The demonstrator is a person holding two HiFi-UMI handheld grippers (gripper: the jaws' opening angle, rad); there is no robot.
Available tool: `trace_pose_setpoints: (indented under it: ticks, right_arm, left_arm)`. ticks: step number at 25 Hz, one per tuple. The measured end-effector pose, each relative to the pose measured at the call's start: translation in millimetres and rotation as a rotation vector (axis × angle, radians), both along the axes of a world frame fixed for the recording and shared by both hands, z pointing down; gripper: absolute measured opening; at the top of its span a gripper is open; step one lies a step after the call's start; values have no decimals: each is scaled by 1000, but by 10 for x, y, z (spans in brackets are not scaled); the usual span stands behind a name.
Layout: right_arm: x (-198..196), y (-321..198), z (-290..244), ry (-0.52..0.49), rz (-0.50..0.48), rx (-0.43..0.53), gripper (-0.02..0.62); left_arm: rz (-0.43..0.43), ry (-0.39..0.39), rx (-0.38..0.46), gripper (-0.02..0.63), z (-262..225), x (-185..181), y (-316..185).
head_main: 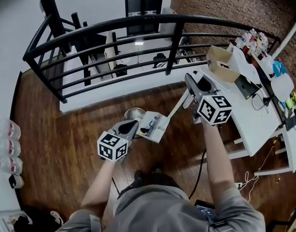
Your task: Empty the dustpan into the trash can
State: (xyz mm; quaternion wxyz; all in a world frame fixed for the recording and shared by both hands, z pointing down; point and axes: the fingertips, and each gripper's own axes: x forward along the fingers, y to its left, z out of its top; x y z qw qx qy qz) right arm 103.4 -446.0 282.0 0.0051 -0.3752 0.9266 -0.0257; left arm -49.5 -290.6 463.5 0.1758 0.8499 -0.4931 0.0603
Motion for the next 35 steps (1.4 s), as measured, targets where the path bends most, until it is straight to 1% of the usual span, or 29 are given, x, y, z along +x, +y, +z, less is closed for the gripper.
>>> trace_pose_setpoints:
  ticks: [3, 5, 10, 16, 19, 22, 25, 29, 32, 35]
  right_arm:
    - [-296, -116, 50, 5, -100, -11, 132]
    - [-409, -201, 89, 9, -138, -11, 131]
    - [-490, -450, 111, 3, -151, -3, 127]
    - [-568, -614, 207, 5, -176, 8, 123]
    - [-614, -669, 216, 12, -185, 32, 121]
    - [-711, -673, 180, 12, -204, 64, 118]
    - [-813, -601, 123, 25, -221, 108, 114]
    - [-1087, -341, 155, 82, -260, 162, 114]
    - [-1327, -29, 218, 120, -268, 210, 114]
    - [-1575, 278, 236, 141, -265, 249, 112]
  left_arm:
    - [-51, -6, 5, 5, -17, -214, -131]
    - [-88, -9, -2, 5, -11, -330, -194]
    - [-122, -12, -12, 5, -13, -394, -376]
    - [-129, -14, -21, 5, 59, -309, -582]
    - [-133, -21, -30, 5, 96, -302, -656]
    - [-154, -24, -40, 5, 122, -357, -663]
    - [-164, -20, -43, 5, 148, -401, -622]
    - [-174, -2, -50, 5, 222, -578, -563]
    - [-152, 16, -41, 5, 253, -753, -496]
    - [-125, 32, -39, 5, 269, -1009, -387]
